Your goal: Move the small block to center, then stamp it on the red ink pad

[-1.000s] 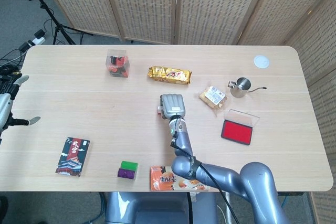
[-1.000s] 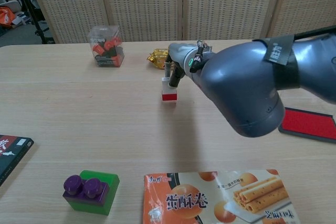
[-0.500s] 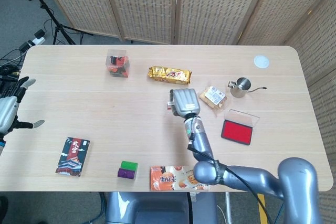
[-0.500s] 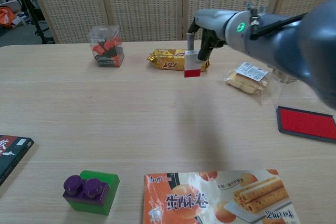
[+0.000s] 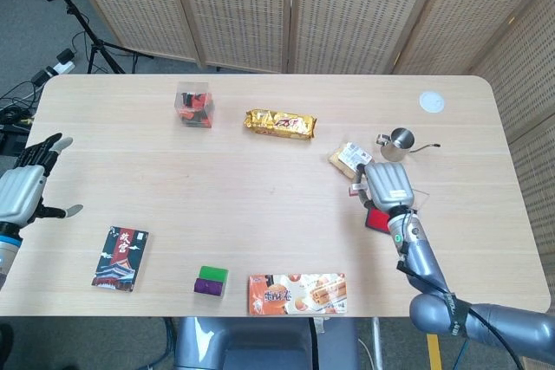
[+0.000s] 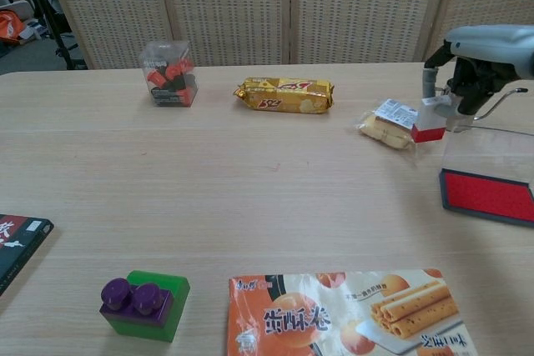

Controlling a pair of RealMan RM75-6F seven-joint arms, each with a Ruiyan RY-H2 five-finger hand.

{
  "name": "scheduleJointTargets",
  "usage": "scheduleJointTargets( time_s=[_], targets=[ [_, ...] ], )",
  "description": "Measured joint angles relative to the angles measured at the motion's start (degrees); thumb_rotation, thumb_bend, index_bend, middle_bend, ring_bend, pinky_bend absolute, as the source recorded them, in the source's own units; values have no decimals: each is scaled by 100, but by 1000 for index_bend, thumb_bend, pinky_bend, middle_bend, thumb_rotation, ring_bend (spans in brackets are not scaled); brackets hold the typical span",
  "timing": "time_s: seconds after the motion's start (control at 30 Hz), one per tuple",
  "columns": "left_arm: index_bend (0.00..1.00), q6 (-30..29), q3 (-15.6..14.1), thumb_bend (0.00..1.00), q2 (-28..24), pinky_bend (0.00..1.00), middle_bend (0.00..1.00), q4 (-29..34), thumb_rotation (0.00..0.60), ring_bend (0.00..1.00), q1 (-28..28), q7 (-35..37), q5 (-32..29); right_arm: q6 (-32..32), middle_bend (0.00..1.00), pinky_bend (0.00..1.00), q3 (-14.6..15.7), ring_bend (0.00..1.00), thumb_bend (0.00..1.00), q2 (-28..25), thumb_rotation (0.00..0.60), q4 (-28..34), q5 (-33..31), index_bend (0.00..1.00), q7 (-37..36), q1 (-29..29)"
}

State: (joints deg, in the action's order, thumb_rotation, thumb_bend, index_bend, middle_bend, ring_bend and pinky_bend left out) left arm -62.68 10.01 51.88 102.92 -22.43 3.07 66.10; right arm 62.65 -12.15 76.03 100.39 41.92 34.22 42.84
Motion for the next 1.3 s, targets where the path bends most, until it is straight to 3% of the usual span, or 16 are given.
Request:
scheduleJointTargets(
  time_s=[0.3, 0.6, 0.9, 1.3],
  targets=[
    [0, -28, -44, 15, 128, 0, 0, 48, 600, 0, -42, -343, -111, -351, 971, 1000, 547, 900, 672, -215, 600, -711, 736, 566, -1042, -574],
    [0, -23, -69, 17, 215, 0, 0, 78, 600, 0, -83, -552, -226, -610, 973, 1000, 757, 899, 672, -104, 600, -1474, 1368, 566, -2024, -984],
    [0, -57, -70, 20, 261, 0, 0, 85, 600, 0, -94, -659, -295, -749, 973, 1000, 730, 900, 672, 82, 600, -1843, 1602, 566, -2555, -1170],
    [0, -56, -76, 21, 261, 0, 0, 92, 600, 0, -96, -668, -300, -767, 973, 1000, 582, 900, 672, 163, 600, -1899, 1778, 566, -2764, -1250]
  ],
)
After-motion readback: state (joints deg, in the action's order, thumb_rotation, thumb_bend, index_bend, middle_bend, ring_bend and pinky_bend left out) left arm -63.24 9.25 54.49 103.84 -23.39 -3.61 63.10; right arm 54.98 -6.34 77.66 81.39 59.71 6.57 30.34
